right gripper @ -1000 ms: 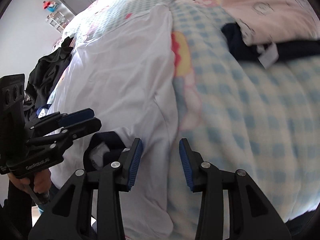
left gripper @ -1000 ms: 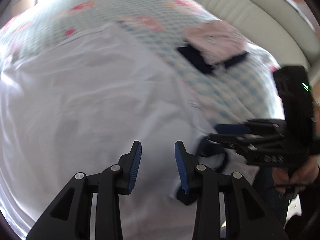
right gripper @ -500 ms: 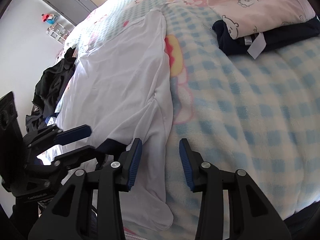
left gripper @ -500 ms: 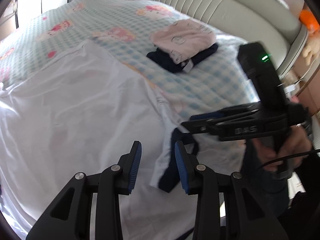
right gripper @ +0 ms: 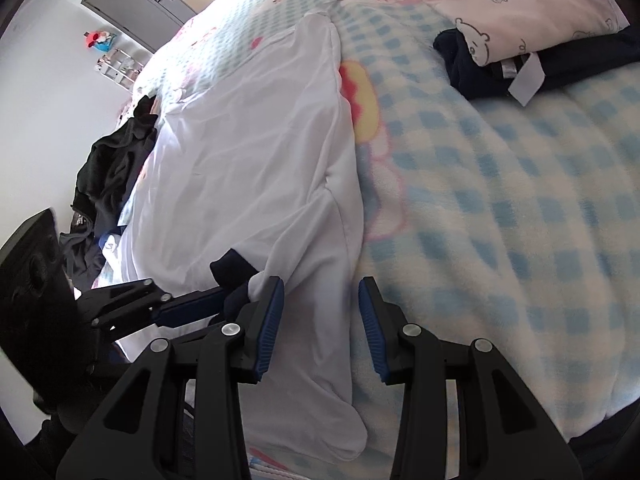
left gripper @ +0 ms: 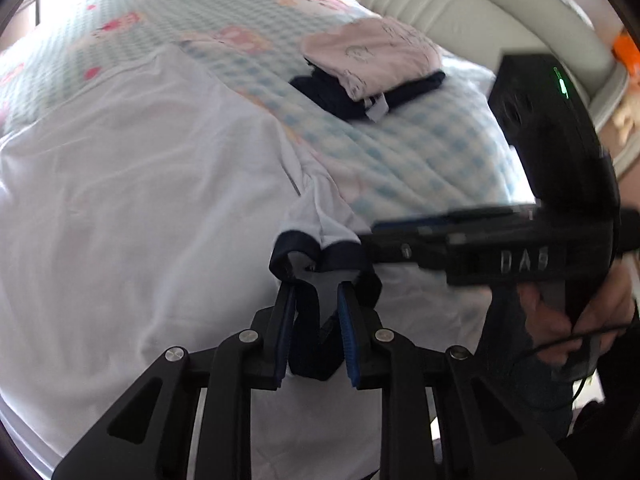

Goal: Fold clothes

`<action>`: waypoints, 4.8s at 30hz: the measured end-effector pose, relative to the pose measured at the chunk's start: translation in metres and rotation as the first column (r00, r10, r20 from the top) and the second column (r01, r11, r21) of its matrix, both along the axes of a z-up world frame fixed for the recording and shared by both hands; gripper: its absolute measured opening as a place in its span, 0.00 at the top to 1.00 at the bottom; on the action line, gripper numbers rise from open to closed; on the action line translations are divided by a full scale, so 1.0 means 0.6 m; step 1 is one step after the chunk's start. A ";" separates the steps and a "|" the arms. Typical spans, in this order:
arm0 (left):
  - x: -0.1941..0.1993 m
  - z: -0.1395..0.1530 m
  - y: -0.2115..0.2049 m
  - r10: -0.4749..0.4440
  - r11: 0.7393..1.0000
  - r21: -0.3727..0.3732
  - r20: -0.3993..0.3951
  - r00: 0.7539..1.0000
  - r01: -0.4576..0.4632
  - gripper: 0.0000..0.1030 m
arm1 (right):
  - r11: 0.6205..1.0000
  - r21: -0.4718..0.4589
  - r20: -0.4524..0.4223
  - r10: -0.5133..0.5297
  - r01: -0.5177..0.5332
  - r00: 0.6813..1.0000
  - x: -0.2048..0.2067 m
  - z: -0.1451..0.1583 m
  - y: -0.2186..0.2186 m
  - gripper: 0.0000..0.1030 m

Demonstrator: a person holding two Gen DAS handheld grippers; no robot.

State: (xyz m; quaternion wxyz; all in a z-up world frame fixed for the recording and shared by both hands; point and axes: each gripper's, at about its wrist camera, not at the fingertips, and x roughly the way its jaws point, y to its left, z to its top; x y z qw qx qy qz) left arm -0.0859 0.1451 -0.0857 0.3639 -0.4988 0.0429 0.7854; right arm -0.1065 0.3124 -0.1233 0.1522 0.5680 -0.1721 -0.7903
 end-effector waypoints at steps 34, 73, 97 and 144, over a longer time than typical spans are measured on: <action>-0.007 -0.014 -0.059 0.135 0.967 0.203 0.115 0.984 -0.156 0.66 | 0.990 0.074 -0.018 0.121 -0.119 0.993 -0.062 -0.006 -0.037 0.61; 0.034 -0.042 -0.067 0.354 0.935 -0.046 0.071 0.932 -0.352 0.59 | 0.993 0.099 0.005 -0.069 0.068 0.998 0.133 0.002 0.024 0.59; 0.121 -0.017 -0.230 0.418 0.890 0.139 0.130 0.899 -0.434 0.57 | 0.986 0.167 -0.062 -0.001 0.011 0.998 0.187 0.048 0.001 0.55; 0.110 0.029 -0.574 0.809 0.564 0.277 0.006 0.588 -0.778 0.97 | 0.947 0.158 0.011 0.282 -0.280 0.959 0.044 -0.019 -0.332 0.52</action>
